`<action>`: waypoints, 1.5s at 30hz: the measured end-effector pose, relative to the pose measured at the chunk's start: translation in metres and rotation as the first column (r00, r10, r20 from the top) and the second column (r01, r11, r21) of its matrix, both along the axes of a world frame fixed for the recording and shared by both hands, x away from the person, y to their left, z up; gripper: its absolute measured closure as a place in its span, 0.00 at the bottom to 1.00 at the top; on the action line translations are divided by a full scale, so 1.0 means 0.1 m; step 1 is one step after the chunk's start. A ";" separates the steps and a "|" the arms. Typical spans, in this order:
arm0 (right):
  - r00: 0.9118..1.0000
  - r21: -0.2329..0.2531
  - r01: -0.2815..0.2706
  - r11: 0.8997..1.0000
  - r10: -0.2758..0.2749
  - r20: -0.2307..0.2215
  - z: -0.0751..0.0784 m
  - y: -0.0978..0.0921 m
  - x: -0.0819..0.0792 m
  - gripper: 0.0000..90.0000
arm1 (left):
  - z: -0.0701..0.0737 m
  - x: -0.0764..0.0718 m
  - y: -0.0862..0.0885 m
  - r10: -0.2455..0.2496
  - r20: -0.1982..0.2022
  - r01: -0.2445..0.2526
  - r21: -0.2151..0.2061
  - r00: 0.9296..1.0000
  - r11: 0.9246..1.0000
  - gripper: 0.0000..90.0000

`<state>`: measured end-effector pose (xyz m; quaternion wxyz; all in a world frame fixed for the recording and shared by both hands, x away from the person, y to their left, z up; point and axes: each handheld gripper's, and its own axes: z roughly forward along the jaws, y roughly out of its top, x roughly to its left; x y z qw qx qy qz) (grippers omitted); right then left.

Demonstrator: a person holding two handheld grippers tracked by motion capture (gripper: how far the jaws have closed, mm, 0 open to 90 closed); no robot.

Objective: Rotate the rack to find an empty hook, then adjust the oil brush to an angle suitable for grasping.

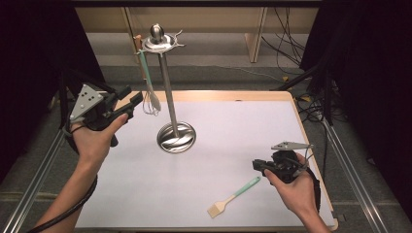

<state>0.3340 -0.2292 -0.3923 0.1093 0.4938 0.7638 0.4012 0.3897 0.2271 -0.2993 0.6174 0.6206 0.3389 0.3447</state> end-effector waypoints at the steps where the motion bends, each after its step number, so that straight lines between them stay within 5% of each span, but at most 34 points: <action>1: 1.000 0.021 0.008 1.000 -0.008 -0.012 0.00 0.02 0.00 0.92 | 0.00 -0.01 -0.01 -0.006 0.001 0.006 -0.001 1.000 1.000 0.58; 2: 1.000 0.006 -0.018 1.000 0.018 -0.016 0.01 -0.01 0.00 0.92 | -0.01 -0.02 -0.02 -0.012 0.002 0.012 0.000 1.000 1.000 0.57; 3: 0.998 0.003 -0.010 1.000 0.010 -0.068 0.03 -0.02 -0.01 0.92 | -0.01 -0.03 -0.02 -0.015 0.000 0.015 0.000 1.000 1.000 0.57; 6: 0.999 0.025 0.023 0.999 -0.022 -0.044 -0.02 0.00 0.00 0.91 | -0.03 -0.02 -0.03 -0.021 -0.004 0.021 0.002 1.000 1.000 0.57; 8: 0.996 -0.007 -0.002 1.000 0.001 -0.094 -0.02 -0.02 0.01 0.91 | -0.05 -0.02 -0.03 -0.018 -0.008 0.018 0.005 1.000 1.000 0.57; 10: 0.997 -0.001 0.021 1.000 -0.021 -0.078 -0.07 0.00 0.02 0.91 | -0.07 -0.03 -0.03 -0.015 -0.012 0.015 0.004 1.000 1.000 0.57; 11: 0.993 -0.021 -0.004 1.000 0.002 -0.119 -0.05 -0.02 0.02 0.91 | -0.07 -0.03 -0.02 -0.013 -0.010 0.013 0.008 1.000 1.000 0.57; 13: 0.996 -0.022 0.005 1.000 -0.007 -0.085 -0.10 -0.02 0.05 0.92 | -0.07 -0.05 -0.02 -0.009 -0.009 0.009 0.005 1.000 1.000 0.57; 15: 0.992 -0.037 0.029 0.999 -0.033 -0.123 -0.12 -0.01 0.06 0.92 | -0.07 -0.05 -0.02 -0.011 -0.011 0.011 0.006 1.000 1.000 0.57; 17: 0.984 -0.086 -0.007 0.996 -0.008 -0.179 -0.10 -0.04 0.08 0.94 | -0.07 -0.06 -0.03 -0.014 -0.010 0.014 0.011 1.000 1.000 0.56; 22: 0.974 -0.143 -0.034 0.989 0.001 -0.225 -0.19 -0.07 0.13 0.99 | -0.10 -0.09 -0.05 -0.020 -0.020 0.021 0.018 1.000 1.000 0.55; 26: 0.960 -0.173 -0.040 0.984 -0.010 -0.279 -0.24 -0.05 0.15 1.00 | -0.14 -0.07 -0.07 -0.005 -0.035 0.006 0.011 0.999 1.000 0.55; 27: 0.949 -0.160 -0.014 0.987 -0.037 -0.314 -0.25 -0.01 0.14 1.00 | -0.14 -0.07 -0.08 -0.012 -0.035 0.012 0.018 0.999 1.000 0.55; 28: 0.954 -0.187 -0.042 0.981 -0.016 -0.298 -0.27 -0.04 0.17 1.00 | -0.15 -0.08 -0.09 -0.015 -0.038 0.016 0.022 0.999 1.000 0.55; 29: 0.943 -0.188 -0.027 0.982 -0.038 -0.332 -0.27 -0.02 0.16 1.00 | -0.15 -0.08 -0.10 -0.015 -0.039 0.016 0.020 0.999 1.000 0.55; 34: 0.920 -0.232 -0.004 0.973 -0.087 -0.383 -0.31 -0.04 0.17 1.00 | -0.12 -0.09 -0.12 -0.023 -0.039 0.023 0.017 0.999 1.000 0.54; 35: 0.908 -0.217 0.019 0.976 -0.107 -0.405 -0.32 -0.02 0.16 1.00 | -0.11 -0.09 -0.12 -0.026 -0.035 0.027 0.020 0.999 0.999 0.54; 36: 0.919 -0.232 -0.019 0.973 -0.075 -0.388 -0.34 -0.06 0.17 1.00 | -0.11 -0.10 -0.13 -0.028 -0.036 0.029 0.018 0.999 0.999 0.54; 38: 0.914 -0.233 -0.027 0.972 -0.071 -0.400 -0.35 -0.07 0.18 1.00 | -0.12 -0.10 -0.14 -0.034 -0.039 0.035 0.019 0.999 0.999 0.54; 39: 0.902 -0.238 -0.016 0.971 -0.088 -0.422 -0.35 -0.06 0.17 1.00 | -0.12 -0.10 -0.14 -0.035 -0.044 0.035 0.019 0.998 0.999 0.54; 42: 0.895 -0.258 -0.030 0.966 -0.089 -0.436 -0.38 -0.07 0.20 1.00 | -0.14 -0.09 -0.14 -0.034 -0.049 0.036 0.021 0.998 0.999 0.54; 45: 0.877 -0.268 -0.040 0.963 -0.094 -0.470 -0.42 -0.04 0.22 1.00 | -0.14 -0.08 -0.13 -0.032 -0.049 0.033 0.023 0.998 0.999 0.54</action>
